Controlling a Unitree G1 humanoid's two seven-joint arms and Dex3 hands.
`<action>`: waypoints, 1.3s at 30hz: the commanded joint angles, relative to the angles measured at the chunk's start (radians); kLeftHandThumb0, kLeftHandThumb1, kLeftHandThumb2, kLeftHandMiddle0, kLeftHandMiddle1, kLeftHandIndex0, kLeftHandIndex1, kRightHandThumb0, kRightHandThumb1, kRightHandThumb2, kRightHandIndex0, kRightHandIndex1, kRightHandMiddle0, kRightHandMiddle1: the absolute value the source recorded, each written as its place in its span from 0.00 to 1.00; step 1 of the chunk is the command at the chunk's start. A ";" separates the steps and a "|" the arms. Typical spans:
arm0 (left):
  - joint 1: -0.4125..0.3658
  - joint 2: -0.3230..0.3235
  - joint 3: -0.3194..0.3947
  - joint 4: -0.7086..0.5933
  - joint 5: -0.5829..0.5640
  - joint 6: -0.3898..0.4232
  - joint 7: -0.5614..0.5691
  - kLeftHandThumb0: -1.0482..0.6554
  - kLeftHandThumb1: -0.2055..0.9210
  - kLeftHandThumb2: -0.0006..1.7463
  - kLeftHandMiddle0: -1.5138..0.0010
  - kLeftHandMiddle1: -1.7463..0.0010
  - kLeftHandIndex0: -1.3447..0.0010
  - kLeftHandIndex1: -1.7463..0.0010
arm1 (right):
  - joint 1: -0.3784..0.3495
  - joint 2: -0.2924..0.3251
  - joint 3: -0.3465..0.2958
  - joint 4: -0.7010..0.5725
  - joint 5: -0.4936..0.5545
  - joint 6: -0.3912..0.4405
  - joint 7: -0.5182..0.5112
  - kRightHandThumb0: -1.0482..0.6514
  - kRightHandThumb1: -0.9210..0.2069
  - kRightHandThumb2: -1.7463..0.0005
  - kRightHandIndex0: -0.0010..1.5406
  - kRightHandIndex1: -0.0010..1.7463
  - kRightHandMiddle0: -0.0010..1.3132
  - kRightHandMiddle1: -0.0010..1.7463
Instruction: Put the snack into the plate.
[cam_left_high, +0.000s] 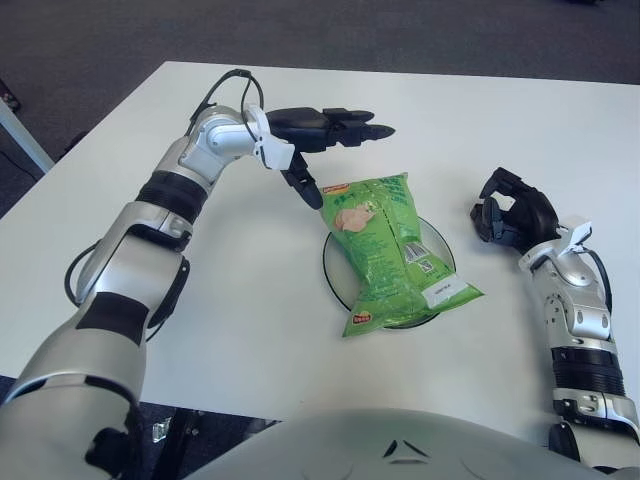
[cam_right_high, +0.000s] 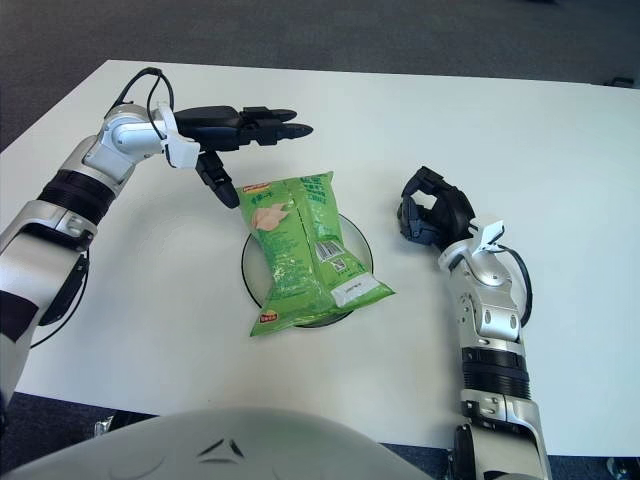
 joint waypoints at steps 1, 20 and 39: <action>0.014 -0.020 0.045 0.032 -0.060 0.049 -0.022 0.06 0.93 0.03 1.00 1.00 1.00 1.00 | 0.063 0.015 0.030 0.042 -0.028 0.082 -0.005 0.36 0.41 0.34 0.83 1.00 0.39 1.00; 0.090 -0.134 0.229 0.401 -0.128 0.112 0.039 0.01 1.00 0.24 1.00 1.00 1.00 1.00 | 0.065 0.021 0.028 0.029 -0.015 0.092 -0.009 0.36 0.41 0.35 0.84 1.00 0.38 1.00; 0.203 -0.234 0.431 0.445 -0.229 0.413 0.255 0.10 1.00 0.47 0.77 0.63 1.00 0.78 | 0.061 0.012 0.022 0.047 -0.019 0.086 -0.003 0.36 0.40 0.35 0.84 1.00 0.38 1.00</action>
